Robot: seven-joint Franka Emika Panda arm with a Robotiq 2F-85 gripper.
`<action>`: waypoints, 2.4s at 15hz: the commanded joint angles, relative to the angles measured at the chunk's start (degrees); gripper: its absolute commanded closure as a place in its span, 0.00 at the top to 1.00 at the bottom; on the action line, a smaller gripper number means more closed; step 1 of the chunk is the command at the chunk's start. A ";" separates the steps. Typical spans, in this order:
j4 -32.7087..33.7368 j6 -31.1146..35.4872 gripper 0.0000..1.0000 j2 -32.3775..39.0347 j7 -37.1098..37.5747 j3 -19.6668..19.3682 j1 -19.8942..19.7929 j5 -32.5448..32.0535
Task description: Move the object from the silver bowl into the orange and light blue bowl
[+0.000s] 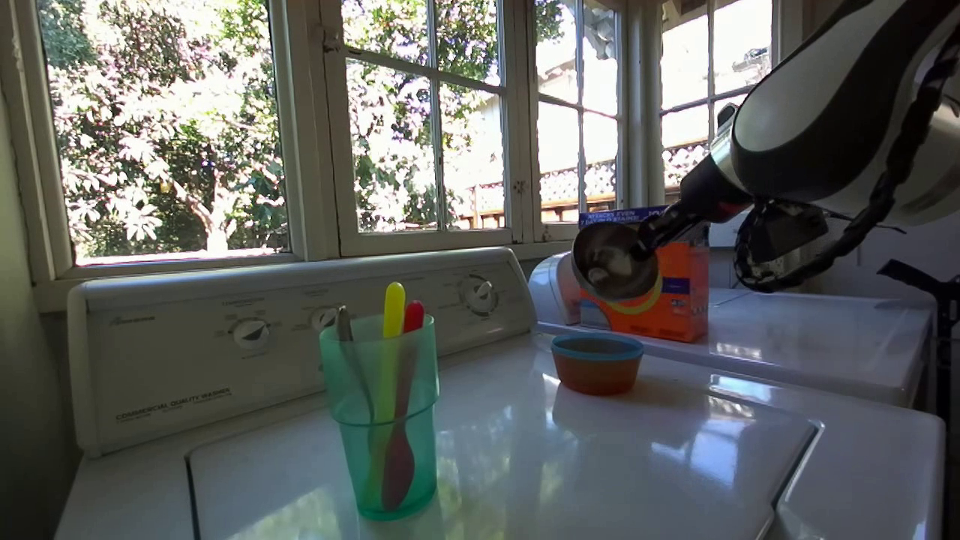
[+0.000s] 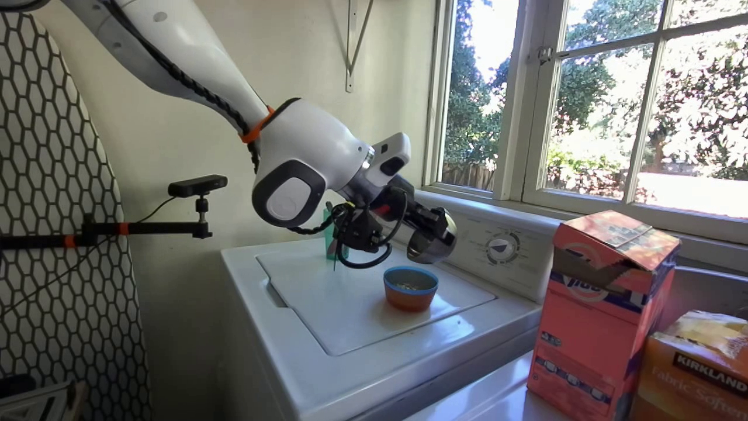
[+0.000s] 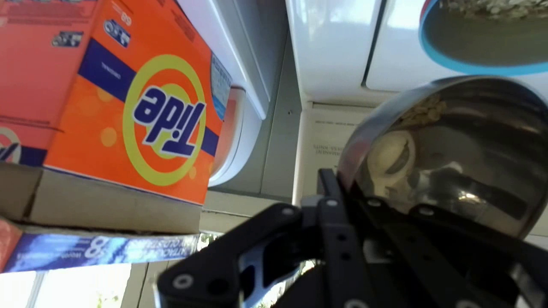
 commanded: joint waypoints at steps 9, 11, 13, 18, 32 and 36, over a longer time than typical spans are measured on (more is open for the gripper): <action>1.49 20.65 0.01 8.69 -14.36 2.92 6.01 10.67; 2.71 22.70 0.01 10.53 -15.58 2.88 6.91 11.65; 3.74 25.15 0.01 11.95 -16.55 2.70 7.65 12.14; 5.63 30.80 0.01 15.05 -18.55 2.29 8.10 12.36; 5.87 41.48 0.01 17.63 -18.80 0.53 9.98 11.71; 4.61 42.76 0.01 16.56 -18.78 0.81 9.99 12.64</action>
